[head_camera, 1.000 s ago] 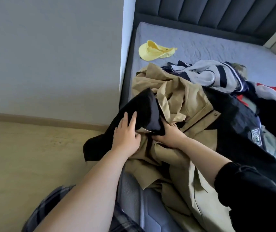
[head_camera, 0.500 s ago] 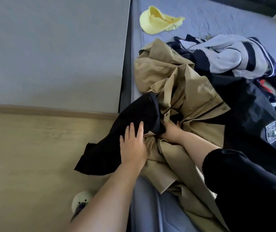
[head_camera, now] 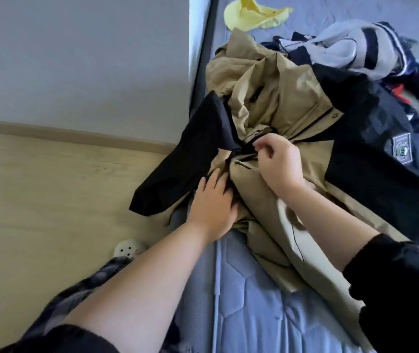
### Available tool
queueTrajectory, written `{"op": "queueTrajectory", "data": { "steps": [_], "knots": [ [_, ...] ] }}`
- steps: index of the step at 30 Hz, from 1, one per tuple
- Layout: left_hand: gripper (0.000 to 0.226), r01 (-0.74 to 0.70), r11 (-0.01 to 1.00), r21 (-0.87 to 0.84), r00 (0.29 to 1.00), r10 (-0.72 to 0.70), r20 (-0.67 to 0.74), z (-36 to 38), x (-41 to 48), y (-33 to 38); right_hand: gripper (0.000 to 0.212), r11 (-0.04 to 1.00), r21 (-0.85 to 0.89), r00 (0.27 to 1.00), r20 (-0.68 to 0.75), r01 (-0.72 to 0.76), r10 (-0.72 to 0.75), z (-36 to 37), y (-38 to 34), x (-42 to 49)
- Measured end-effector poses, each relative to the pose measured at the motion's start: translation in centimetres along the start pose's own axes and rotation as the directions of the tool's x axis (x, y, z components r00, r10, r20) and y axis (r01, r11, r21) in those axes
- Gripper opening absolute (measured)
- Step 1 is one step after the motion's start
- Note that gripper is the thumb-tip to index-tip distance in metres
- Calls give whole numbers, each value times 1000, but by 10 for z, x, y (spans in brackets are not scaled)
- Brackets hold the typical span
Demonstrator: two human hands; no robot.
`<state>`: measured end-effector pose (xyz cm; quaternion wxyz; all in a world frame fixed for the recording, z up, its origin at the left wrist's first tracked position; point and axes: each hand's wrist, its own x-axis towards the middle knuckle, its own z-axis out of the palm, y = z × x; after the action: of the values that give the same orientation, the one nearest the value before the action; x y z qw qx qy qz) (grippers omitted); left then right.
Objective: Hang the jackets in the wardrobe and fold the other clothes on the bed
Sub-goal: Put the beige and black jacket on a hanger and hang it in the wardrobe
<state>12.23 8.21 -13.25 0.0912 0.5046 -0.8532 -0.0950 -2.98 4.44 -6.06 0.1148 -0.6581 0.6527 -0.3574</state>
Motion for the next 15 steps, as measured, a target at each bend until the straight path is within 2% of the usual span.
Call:
{"op": "queueTrajectory", "data": {
  "steps": [1,2,3,5,7,9,10,11,13,15],
  "knots": [
    [53,-91,995,34,996,92,-17,-1,-4,-2,22,998,38,998,-35,52,-50,-10,-6,-19],
    [54,-168,984,53,986,169,-13,-2,-8,-4,20,996,44,997,17,78,-79,-17,-9,-38],
    [56,-209,976,57,978,209,19,-2,-11,-5,16,996,15,987,130,88,-90,-21,-8,-57],
    [56,-205,975,80,973,194,127,-2,-12,-4,13,969,-219,919,393,116,-21,-21,1,-94],
    [42,-198,972,130,970,176,166,-2,-11,2,44,833,-501,852,519,233,74,-17,16,-124],
    [22,-161,983,93,980,148,133,-5,-11,8,80,707,-624,787,597,333,157,-12,26,-143],
    [18,-128,991,49,985,121,121,-8,-11,9,84,671,-647,780,605,364,160,-9,28,-146],
    [19,-88,996,-5,989,88,121,-9,-12,10,76,647,-659,793,594,383,136,-8,29,-147],
    [19,45,987,-153,992,-26,123,-16,-15,13,45,630,-646,802,594,432,59,-14,26,-139],
    [18,163,938,-306,986,-150,67,-25,-18,14,28,676,-579,785,620,456,2,-29,19,-126]
  ]
}}
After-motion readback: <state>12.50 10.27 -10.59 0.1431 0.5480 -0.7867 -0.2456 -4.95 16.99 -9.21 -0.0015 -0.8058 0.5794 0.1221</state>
